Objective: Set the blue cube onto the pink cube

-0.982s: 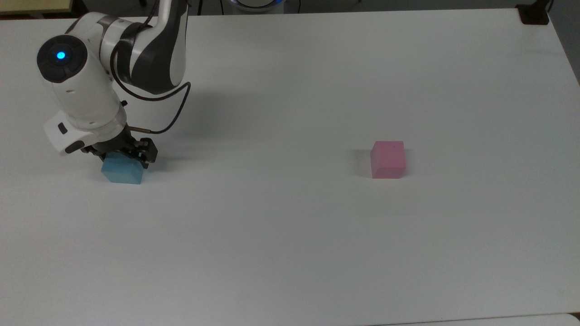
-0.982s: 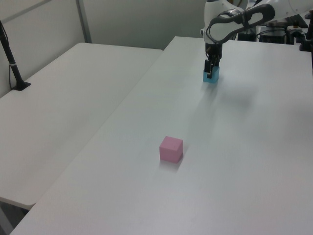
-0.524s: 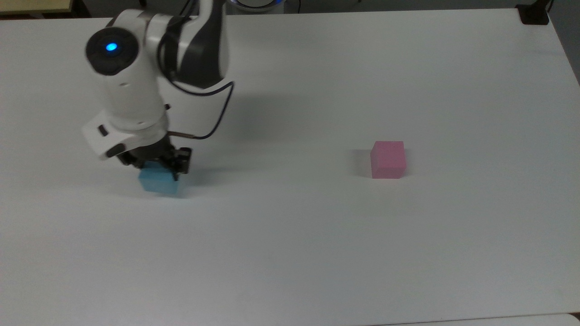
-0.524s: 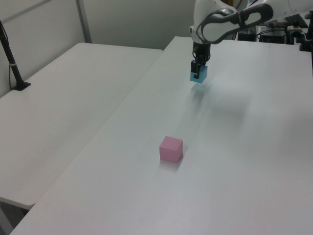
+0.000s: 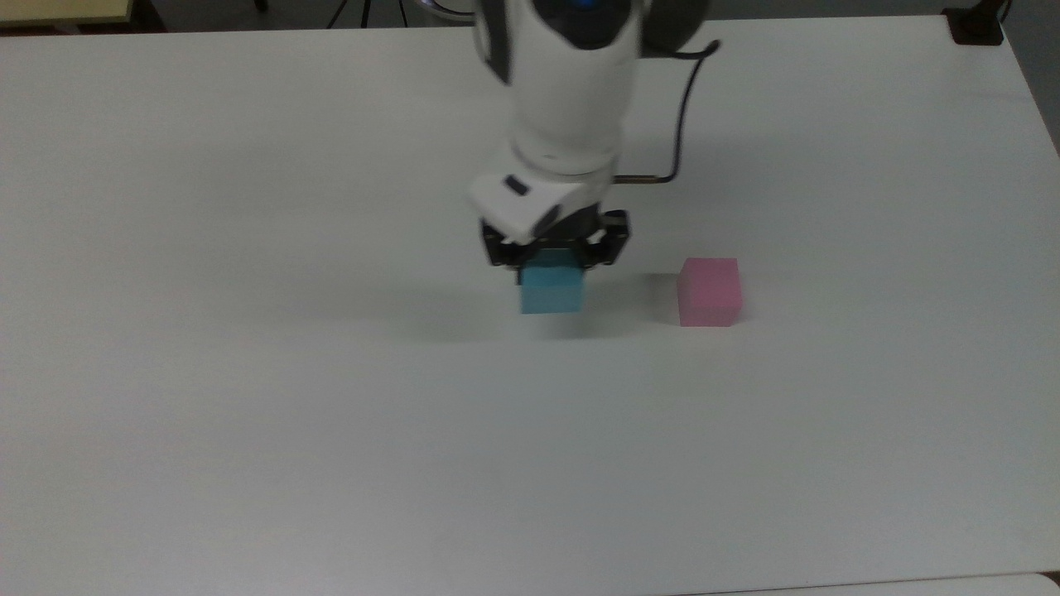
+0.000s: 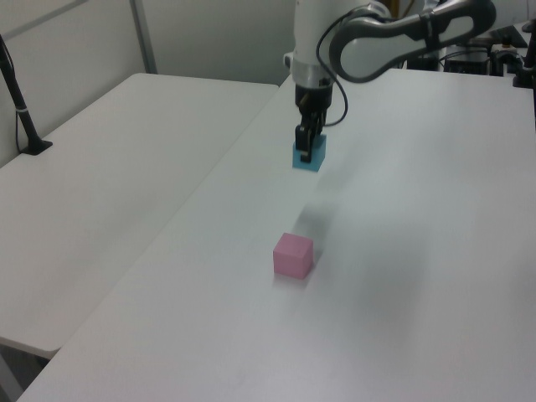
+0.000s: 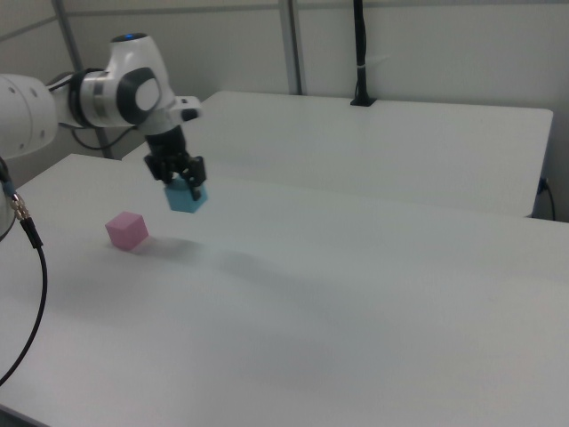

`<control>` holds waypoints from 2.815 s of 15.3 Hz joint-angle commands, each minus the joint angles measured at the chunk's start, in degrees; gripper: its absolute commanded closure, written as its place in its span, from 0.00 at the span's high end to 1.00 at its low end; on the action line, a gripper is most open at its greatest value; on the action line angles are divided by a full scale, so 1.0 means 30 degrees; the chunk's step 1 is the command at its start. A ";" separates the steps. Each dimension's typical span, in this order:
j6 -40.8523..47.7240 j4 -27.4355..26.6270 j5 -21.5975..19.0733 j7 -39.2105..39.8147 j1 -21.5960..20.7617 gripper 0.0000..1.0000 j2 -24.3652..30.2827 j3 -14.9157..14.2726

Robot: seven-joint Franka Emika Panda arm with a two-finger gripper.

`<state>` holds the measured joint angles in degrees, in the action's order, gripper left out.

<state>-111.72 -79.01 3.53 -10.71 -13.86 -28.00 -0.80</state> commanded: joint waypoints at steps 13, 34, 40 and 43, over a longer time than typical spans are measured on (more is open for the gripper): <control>-0.1458 0.0467 -0.0062 -0.7503 -0.5075 0.45 -0.1593 -0.0289; 0.6622 -0.1902 -0.0267 0.1128 -0.1305 1.00 0.6867 -0.0494; 0.7418 -0.2990 -0.0238 0.2719 0.2771 1.00 0.8192 -0.0406; 0.7068 -0.3107 -0.0238 0.3072 0.3156 1.00 0.8104 -0.0464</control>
<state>-89.15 -85.69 3.48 -2.30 -4.88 -5.18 -2.51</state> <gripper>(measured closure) 0.000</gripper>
